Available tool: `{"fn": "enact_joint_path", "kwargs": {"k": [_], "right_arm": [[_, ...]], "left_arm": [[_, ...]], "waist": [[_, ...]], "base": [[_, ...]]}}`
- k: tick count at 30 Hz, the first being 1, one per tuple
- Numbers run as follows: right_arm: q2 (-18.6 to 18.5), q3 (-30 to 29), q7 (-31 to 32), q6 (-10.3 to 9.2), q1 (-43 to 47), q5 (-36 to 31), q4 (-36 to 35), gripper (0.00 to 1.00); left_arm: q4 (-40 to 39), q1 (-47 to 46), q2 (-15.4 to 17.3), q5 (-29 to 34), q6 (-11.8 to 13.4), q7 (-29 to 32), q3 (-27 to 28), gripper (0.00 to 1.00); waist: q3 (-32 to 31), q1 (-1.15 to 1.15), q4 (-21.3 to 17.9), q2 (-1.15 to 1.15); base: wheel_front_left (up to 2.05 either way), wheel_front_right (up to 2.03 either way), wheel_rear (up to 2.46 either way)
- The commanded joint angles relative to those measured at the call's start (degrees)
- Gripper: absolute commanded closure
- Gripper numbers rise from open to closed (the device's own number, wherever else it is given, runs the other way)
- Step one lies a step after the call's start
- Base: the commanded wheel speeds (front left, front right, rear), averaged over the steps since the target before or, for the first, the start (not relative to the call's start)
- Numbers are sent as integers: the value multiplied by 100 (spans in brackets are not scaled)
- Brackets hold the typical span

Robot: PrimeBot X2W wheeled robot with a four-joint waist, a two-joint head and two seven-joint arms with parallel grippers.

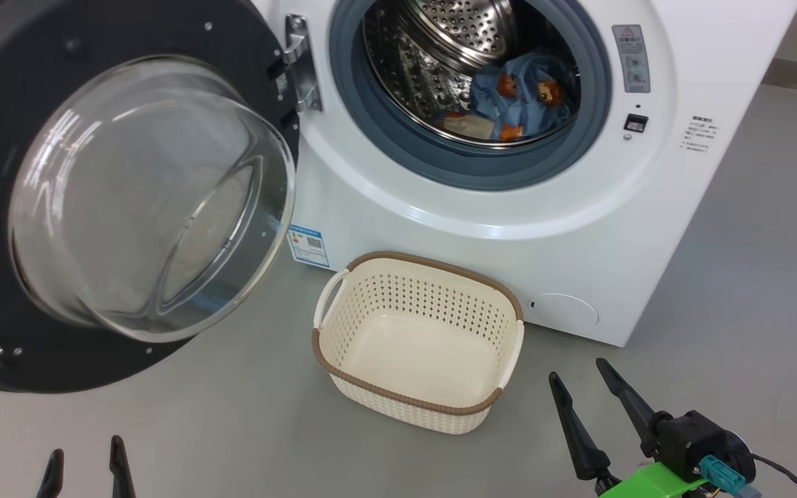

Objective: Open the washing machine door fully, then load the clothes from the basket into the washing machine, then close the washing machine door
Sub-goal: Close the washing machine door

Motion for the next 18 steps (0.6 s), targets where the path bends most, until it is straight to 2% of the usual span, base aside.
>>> {"fn": "enact_joint_path", "kwargs": {"k": [1, 18], "right_arm": [[7, 176, -28, 8, -79, -83, -118, 0], [-35, 324, -28, 8, -186, -32, -30, 0]], "left_arm": [[-105, -31, 42, -26, 31, -37, 199, 0], [-154, 57, 43, -50, 92, -37, 231, 0]], "waist": [[-32, 0, 109, 0], [-48, 0, 229, 0]], "base": [[0, 0, 0], [0, 0, 0]]}}
